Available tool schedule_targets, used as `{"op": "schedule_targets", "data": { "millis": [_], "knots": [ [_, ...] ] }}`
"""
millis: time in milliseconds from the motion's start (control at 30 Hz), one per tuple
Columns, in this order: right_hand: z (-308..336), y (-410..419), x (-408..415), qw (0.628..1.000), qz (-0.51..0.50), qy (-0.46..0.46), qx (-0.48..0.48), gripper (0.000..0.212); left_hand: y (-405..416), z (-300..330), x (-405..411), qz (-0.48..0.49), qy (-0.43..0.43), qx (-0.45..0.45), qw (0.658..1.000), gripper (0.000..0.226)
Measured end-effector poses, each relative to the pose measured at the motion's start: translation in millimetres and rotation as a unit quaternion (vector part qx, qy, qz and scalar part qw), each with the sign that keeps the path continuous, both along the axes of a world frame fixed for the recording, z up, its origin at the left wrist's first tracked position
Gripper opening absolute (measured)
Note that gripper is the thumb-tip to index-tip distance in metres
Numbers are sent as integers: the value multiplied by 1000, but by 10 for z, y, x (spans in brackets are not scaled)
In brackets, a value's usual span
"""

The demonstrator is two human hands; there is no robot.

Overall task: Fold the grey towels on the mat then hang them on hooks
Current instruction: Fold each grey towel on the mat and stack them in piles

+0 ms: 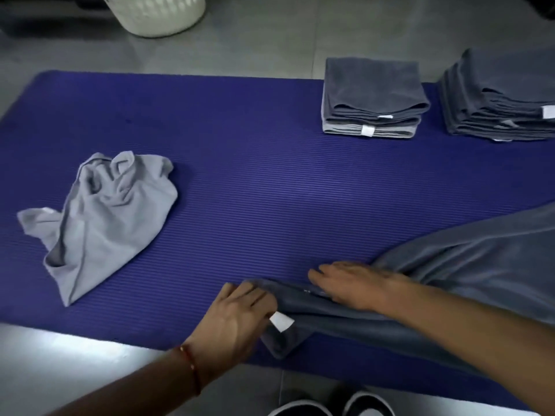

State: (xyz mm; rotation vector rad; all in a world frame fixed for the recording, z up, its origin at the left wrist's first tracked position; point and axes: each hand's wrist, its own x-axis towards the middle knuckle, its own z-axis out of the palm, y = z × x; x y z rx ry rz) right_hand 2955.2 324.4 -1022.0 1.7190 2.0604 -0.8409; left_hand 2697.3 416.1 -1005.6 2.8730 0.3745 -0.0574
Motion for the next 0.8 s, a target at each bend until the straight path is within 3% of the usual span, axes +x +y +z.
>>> {"op": "schedule_targets", "data": {
  "millis": [133,233,333,533,700,800],
  "knots": [
    [234,130,140,998,-39,24,-50,18,59,83,73,-12,9,3,1000,42],
    [602,397,456,984,-119,63,117,11,29,189,96,-4,-78,21,997,30],
    [786,525,666,937,-188,89,282,18,57,232,35,-1,-109,56,992,26],
    [285,304,598,975,-156,8,156,30,152,-262,-274,43,36,13,998,10],
    [201,513,617,958,-211,-24,195,33,161,-370,-409,250,5,-163,955,45],
    [217,873,650,952,-251,-22,175,37,104,-235,-260,346,36,-212,913,54]
  ]
}}
